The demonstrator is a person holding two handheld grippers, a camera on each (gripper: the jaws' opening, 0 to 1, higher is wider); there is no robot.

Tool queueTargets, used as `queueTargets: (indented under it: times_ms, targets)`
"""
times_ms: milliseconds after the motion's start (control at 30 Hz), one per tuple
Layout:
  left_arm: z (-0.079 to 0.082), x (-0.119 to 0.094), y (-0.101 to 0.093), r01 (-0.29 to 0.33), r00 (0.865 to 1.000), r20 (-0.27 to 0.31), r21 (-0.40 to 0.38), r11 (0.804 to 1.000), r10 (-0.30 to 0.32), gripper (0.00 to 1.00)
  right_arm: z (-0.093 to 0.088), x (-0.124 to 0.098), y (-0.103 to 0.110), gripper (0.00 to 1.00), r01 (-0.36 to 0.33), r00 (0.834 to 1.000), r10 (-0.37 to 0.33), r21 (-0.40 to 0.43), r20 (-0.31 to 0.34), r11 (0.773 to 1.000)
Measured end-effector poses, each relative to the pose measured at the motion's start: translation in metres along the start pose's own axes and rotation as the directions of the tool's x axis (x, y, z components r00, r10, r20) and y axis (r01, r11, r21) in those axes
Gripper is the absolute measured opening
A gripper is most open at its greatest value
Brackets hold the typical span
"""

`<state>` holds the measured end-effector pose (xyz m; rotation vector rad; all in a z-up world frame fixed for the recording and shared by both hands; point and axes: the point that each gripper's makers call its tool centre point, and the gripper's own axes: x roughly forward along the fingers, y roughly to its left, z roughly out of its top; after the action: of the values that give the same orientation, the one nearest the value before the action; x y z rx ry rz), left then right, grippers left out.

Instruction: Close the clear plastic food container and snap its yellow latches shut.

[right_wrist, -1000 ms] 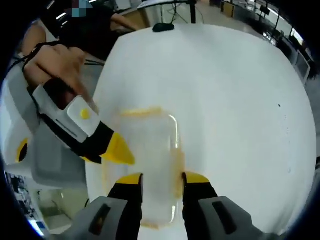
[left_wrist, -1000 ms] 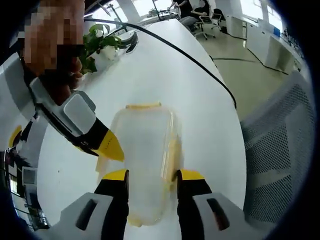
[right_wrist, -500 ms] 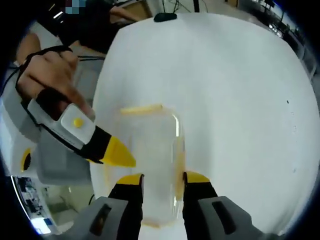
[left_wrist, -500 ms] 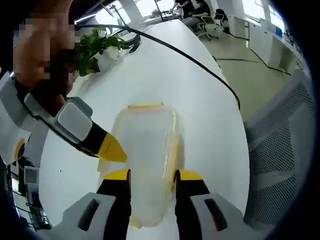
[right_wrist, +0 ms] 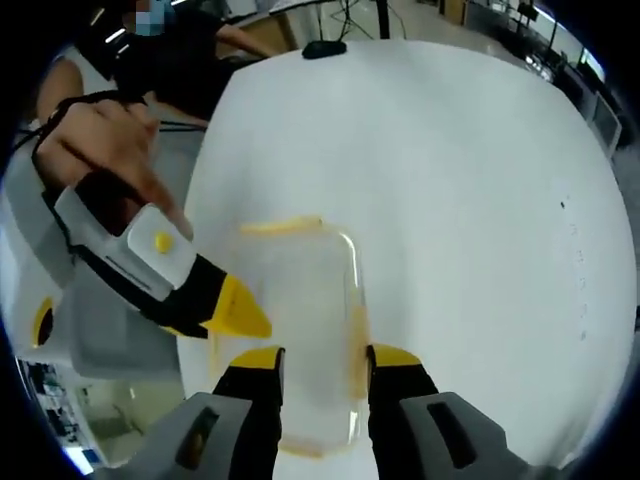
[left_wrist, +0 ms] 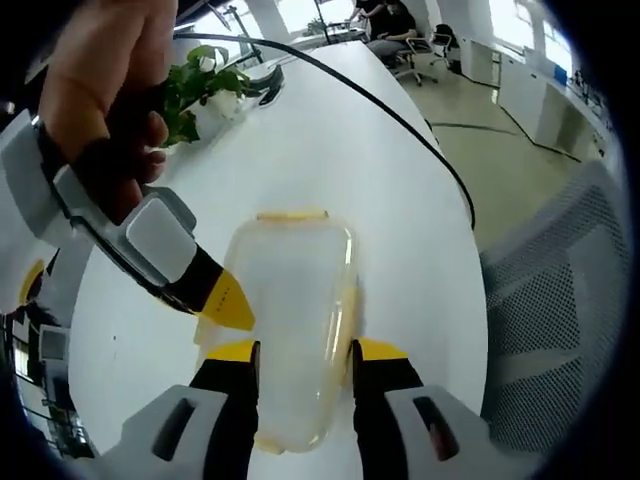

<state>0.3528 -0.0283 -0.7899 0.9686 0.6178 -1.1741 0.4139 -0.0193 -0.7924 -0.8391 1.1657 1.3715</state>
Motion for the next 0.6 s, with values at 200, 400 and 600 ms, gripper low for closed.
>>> queueTargets:
  times_ms: [200, 400, 600]
  targets:
    - [-0.007, -0.006, -0.003, 0.055, 0.998, -0.007, -0.031, 0.998, -0.055, 0.43, 0.001, 0.002, 0.002, 0.38, 0.018, 1.0, -0.018, 0.006, 0.013, 1.0]
    - [-0.016, -0.015, 0.006, 0.054, 0.998, -0.02, -0.033, 0.998, -0.055, 0.49, -0.002, 0.004, 0.01, 0.46, 0.011, 0.999, -0.011, 0.006, 0.03, 1.0]
    - [-0.026, -0.017, 0.008, 0.068, 0.997, -0.038, -0.038, 0.997, -0.069, 0.55, -0.003, -0.001, 0.012, 0.48, 0.024, 0.999, -0.024, 0.007, 0.047, 1.0]
